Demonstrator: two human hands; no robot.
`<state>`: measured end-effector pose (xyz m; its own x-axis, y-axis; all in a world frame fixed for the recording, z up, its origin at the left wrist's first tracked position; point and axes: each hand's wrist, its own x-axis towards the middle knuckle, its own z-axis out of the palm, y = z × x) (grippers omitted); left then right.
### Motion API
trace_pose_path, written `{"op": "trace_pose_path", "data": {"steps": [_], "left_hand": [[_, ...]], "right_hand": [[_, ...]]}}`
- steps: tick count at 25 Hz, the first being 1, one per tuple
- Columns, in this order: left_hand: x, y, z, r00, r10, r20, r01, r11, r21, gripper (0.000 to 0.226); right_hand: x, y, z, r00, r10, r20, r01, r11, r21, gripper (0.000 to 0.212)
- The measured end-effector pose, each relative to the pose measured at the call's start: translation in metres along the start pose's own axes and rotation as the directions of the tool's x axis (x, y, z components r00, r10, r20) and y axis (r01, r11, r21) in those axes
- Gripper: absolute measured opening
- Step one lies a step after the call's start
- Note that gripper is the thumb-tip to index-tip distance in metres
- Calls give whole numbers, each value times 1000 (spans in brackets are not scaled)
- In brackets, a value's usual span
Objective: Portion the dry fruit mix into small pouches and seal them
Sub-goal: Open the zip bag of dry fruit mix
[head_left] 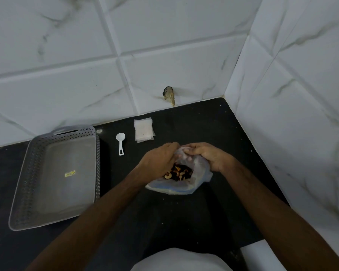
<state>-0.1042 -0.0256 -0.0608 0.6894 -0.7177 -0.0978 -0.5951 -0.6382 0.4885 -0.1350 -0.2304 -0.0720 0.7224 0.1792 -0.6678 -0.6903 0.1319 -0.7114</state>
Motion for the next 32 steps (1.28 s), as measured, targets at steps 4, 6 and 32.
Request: {"op": "trace_pose_path", "data": {"steps": [4,6,32], "left_hand": [[4,-7,7,945,-324,43,316,873,-372,19],[1,-7,9,843,-492,216,500,571,-651,21],[15,2,19,875,-470,-118,338,765,-548,16]], "right_hand": [[-15,-14,5,935,-318,-157,75,611,-788,23],[-24,-10,13,860,-490,-142,-22,244,-970,22],[-17,-30,26,914,-311,-259,21,675,-737,46]]}}
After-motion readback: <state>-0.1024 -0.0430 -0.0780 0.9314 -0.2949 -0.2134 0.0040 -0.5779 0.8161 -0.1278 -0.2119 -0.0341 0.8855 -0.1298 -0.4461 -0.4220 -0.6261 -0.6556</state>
